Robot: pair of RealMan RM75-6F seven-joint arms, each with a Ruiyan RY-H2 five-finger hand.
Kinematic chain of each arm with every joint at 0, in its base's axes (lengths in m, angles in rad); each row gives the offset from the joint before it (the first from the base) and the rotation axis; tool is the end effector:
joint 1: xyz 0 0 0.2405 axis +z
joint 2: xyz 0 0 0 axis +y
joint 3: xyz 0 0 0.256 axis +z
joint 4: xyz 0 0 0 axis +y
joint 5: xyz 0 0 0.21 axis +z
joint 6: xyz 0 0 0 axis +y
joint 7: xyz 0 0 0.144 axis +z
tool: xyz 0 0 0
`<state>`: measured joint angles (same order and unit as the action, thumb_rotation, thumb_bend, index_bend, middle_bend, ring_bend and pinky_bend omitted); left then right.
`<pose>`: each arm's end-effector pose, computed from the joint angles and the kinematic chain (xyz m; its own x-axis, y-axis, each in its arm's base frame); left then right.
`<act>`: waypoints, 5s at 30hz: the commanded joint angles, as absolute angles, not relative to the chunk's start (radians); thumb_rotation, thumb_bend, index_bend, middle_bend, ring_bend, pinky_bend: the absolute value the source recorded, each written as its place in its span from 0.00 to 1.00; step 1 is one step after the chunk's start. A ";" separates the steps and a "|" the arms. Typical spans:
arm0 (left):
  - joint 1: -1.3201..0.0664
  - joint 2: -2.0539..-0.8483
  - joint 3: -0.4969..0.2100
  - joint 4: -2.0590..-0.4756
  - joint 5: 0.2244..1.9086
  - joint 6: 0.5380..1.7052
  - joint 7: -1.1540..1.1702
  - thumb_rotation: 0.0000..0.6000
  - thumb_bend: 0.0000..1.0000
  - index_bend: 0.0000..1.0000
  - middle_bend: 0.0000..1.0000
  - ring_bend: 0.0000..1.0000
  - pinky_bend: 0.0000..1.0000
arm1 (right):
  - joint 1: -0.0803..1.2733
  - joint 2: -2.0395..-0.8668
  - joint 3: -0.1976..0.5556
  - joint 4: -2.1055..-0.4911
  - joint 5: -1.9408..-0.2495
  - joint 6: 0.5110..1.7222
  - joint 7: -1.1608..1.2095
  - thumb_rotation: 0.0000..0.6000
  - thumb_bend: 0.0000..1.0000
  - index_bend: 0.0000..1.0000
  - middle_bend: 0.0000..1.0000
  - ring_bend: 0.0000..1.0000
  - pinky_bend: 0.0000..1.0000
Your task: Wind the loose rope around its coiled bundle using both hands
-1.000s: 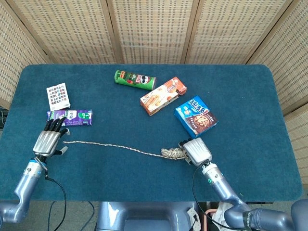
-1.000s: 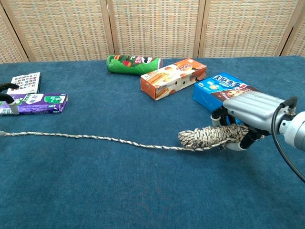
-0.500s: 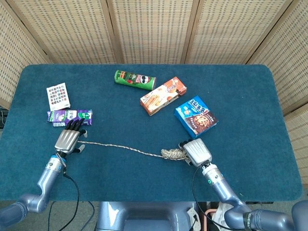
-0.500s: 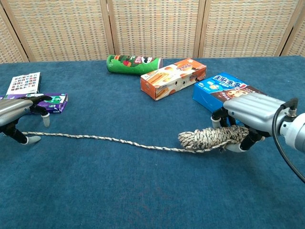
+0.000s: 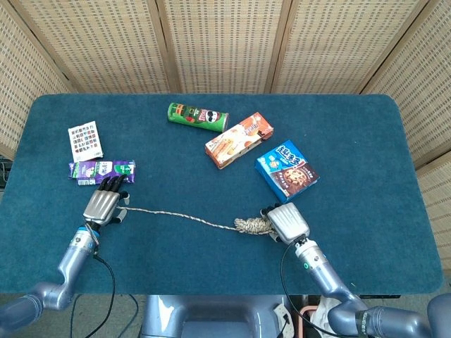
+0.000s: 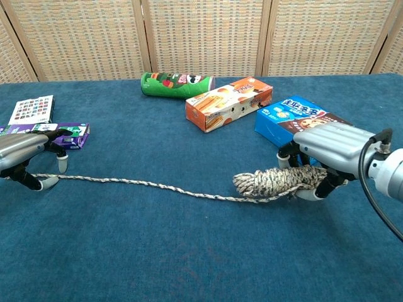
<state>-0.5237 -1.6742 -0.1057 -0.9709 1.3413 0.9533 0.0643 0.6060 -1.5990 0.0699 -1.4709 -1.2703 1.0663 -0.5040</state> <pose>-0.2942 0.3289 -0.0179 0.5277 0.2716 0.8048 0.8490 -0.1985 -0.4897 -0.1783 -0.2930 -0.0339 0.6017 -0.1853 0.7770 -0.7583 -0.4381 0.4828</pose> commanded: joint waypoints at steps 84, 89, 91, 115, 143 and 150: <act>-0.880 -1.282 -0.617 -2.043 0.763 1.147 -0.139 1.00 0.44 0.73 0.00 0.00 0.00 | 0.878 -1.713 0.168 -1.547 -0.986 1.113 -0.874 1.00 0.55 0.66 0.69 0.50 0.74; -0.871 -1.242 -0.574 -2.114 0.786 1.165 -0.049 1.00 0.44 0.73 0.00 0.00 0.00 | 0.876 -1.725 0.197 -1.549 -0.943 1.121 -0.865 1.00 0.56 0.66 0.69 0.50 0.74; -0.861 -1.236 -0.559 -2.129 0.805 1.169 -0.046 1.00 0.44 0.73 0.00 0.00 0.00 | 0.878 -1.720 0.206 -1.552 -0.930 1.125 -0.873 1.00 0.56 0.67 0.69 0.50 0.74; -0.883 -1.310 -0.658 -1.945 0.737 1.274 -0.106 1.00 0.46 0.75 0.00 0.00 0.00 | 0.897 -1.515 0.073 -1.602 -1.285 0.920 -0.522 1.00 0.56 0.68 0.70 0.51 0.76; -0.774 -1.457 -0.490 -1.446 0.876 1.072 -0.381 1.00 0.48 0.75 0.00 0.00 0.00 | 0.920 -1.384 0.311 -1.797 -1.059 0.876 0.010 1.00 0.56 0.68 0.71 0.51 0.76; -0.741 -1.491 -0.441 -1.321 0.942 1.015 -0.461 1.00 0.48 0.75 0.00 0.00 0.00 | 0.958 -1.389 0.365 -1.811 -0.897 0.901 -0.054 1.00 0.56 0.68 0.71 0.51 0.76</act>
